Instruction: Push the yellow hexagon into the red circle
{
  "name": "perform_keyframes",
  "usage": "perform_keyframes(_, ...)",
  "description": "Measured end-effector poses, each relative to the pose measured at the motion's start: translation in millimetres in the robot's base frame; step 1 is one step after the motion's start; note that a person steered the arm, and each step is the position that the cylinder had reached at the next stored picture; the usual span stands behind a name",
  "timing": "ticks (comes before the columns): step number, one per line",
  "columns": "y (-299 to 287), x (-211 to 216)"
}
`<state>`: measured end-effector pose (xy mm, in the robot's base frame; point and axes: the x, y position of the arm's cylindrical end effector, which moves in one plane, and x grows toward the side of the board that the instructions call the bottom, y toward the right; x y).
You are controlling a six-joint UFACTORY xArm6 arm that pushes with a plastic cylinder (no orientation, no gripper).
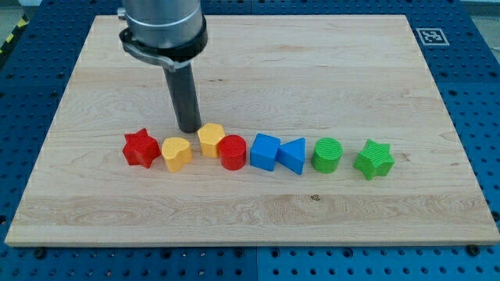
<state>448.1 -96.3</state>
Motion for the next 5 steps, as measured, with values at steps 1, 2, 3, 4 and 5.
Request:
perform_keyframes(1, 3.8, -18.7)
perform_keyframes(2, 14.9, -9.3)
perform_keyframes(3, 16.6, 14.8)
perform_keyframes(4, 20.7, 29.7)
perform_keyframes(5, 15.1, 12.2)
